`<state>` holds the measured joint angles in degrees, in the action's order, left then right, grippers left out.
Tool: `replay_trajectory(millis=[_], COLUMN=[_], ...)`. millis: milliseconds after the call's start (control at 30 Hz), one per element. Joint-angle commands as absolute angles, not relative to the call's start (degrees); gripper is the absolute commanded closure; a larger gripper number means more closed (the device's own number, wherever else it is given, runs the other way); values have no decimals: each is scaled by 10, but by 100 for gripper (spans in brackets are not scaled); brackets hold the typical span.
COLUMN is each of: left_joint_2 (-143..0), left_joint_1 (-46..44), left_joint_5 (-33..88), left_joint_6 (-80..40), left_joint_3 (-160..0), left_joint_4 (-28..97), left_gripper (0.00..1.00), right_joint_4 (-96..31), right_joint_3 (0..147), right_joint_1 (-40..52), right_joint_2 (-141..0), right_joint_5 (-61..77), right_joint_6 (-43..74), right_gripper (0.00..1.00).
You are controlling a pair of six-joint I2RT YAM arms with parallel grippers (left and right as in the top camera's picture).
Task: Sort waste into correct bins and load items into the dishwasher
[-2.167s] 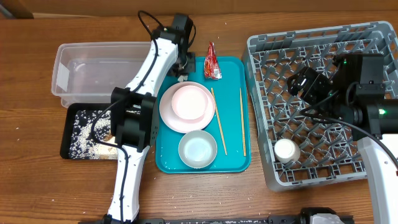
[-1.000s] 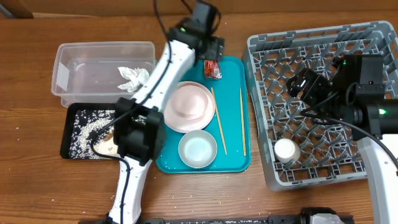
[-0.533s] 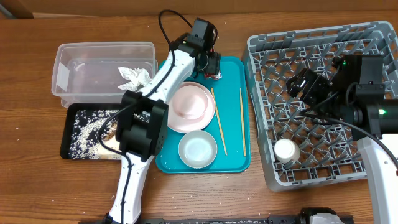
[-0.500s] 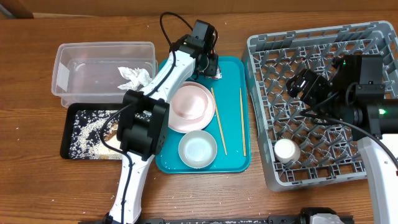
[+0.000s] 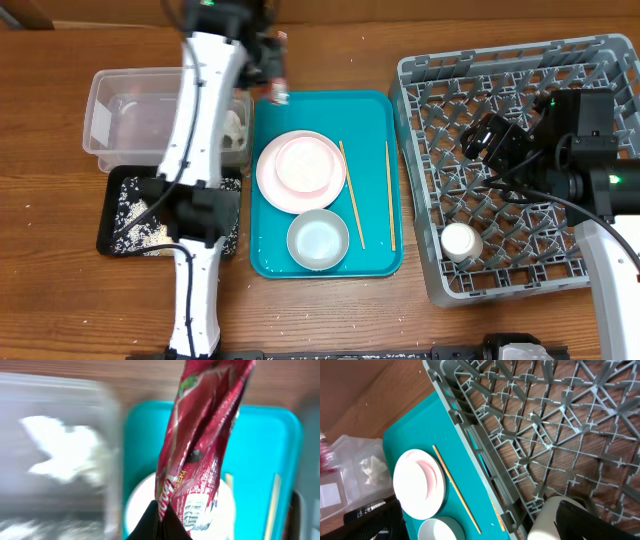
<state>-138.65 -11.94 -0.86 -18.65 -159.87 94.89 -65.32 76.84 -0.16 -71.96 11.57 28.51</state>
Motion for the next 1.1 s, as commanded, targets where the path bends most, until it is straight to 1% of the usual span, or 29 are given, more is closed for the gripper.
replay_trajectory(millis=[0, 100, 167, 233, 267, 300, 333, 367, 400, 433, 467, 500, 533, 567, 600, 633, 733, 867, 933, 1067], left_joint_2=[-1386, -1386, -1385, -1383, -1383, -1383, -1383, -1383, -1381, -1372, -1354, -1311, -1277, -1248, -1230, -1199, -1157, -1081, -1049, -972], left_joint_1=[-77, -49, -25, -11, -11, -12, -17, -19, -21, -22, -23, -23, -22, -22, -22, -22, -22, -23, -23, -23], left_joint_5=[-16, 0, 15, 26, 26, 26, 25, 25, 24, 15, 2, -2, -4, -7, -9, -10, 12, 39, 38, -7], left_joint_6=[-220, -218, -196, -166, -167, -167, -159, -150, -123, -123, -135, -138, -137, -137, -137, -136, -124, -124, -127, -144], left_joint_3=[-1581, -1550, -1541, -1540, -1535, -1525, -1505, -1500, -1500, -1500, -1500, -1500, -1500, -1500, -1500, -1500, -1487, -1413, -1374, -1294], left_joint_4=[968, 968, 968, 968, 968, 968, 968, 968, 968, 968, 968, 968, 968, 968, 968, 968, 968, 968, 968, 968], left_gripper=[96, 96, 96, 96, 92, 67, 54, 53, 61, 59, 54, 34, 20, 9, 2, 0, 0, 0, 0, 0], right_joint_4=[-651, -668, -688, -683, -677, -671, -663, -660, -656, -656, -656, -656, -655, -652, -649, -641, -635, -635, -635, -632], right_joint_3=[776, 776, 776, 776, 776, 776, 776, 776, 776, 776, 776, 776, 776, 776, 776, 776, 776, 776, 775, 774], right_joint_1=[2, 2, 2, 2, 2, 2, 2, 2, 2, 1, 2, 2, 2, 2, 2, 4, 4, 8, 22, 68], right_joint_2=[-718, -718, -718, -718, -718, -718, -718, -718, -718, -718, -718, -718, -718, -718, -718, -718, -718, -718, -718, -727], right_joint_5=[112, 112, 112, 112, 112, 112, 112, 112, 112, 112, 112, 112, 112, 112, 112, 112, 122, 177, 192, 187], right_joint_6=[285, 285, 284, 281, 281, 281, 281, 281, 281, 281, 281, 281, 281, 279, 272, 244, 217, 165, 152, 147], right_gripper=[0, 0, 0, 0, 0, 0, 0, 0, 0, 0, 0, 0, 0, 0, 0, 0, 0, 5, 9, 9])
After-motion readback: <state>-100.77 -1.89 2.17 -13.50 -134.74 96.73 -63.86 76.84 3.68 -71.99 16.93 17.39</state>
